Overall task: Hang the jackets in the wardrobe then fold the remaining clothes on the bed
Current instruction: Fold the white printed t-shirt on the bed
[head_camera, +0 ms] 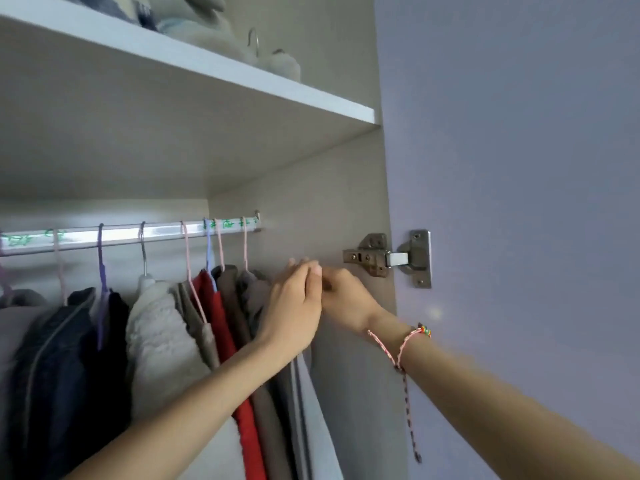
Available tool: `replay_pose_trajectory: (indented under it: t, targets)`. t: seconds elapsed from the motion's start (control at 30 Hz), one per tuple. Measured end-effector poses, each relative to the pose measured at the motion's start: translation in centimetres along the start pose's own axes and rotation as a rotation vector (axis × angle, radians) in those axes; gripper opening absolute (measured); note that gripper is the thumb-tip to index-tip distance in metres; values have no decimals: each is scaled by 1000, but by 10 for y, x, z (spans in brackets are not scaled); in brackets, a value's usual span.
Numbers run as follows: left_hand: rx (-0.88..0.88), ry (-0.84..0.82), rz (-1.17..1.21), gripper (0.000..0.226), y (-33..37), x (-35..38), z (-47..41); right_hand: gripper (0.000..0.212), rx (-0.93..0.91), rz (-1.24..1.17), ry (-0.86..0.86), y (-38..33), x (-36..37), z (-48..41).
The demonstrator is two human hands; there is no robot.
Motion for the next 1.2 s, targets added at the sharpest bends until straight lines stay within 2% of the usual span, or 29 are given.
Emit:
replay_pose_trajectory:
  t: [0.13,0.27,0.33,0.37,0.43,0.53,0.6,0.73,0.8,0.87,0.9,1.07,1.2]
  targets:
    - [252,-35,16,45,77,-9,46,22,-64,-110,-75,-34,-42,67]
    - [530,-127,135,49,170,0,103,29,-113,-16,-35,-68,-105,165]
    - [633,-196,221,48,229,24,138,27,-27,40,44,-68,-148,236]
    - [657,-204,240,47,237,29,144,24,-1,6,59,-68,-154,249]
    - [730,-266,402,46,303,60,184,31,150,29,145,-67,-196,330]
    - [803,-436,586,47,392,99,241,39,348,36,337,-68,-252,436]
    - [844,-507,687,48,452,115,282,33,458,78,463,-79,-290,506]
    - [831,-642,828,48,528,136,337,20,625,93,645,-92,-336,607]
    - [825,-701,871,46,547,147,357,20,680,97,700,-92,-348,640]
    - [869,-812,930,38,596,157,404,19,772,170,799,-112,-366,709]
    - [881,-825,913,37,599,163,408,18,799,136,824,-108,-368,719]
    - [991,-1112,770,39,660,214,494,9,1060,223,1049,-133,-379,856]
    - [926,-1427,573,36,660,290,572,12,1331,195,1217,-136,-340,976]
Point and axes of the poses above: each hand's wrist, its own z-axis away from the middle knuckle, its own x-axis out of the palm, y = z × x, the point moved 5 cm from there along -z, towards the middle knuckle, and after that the axes turned 7 degrees about -y, right-handed, at the moved point
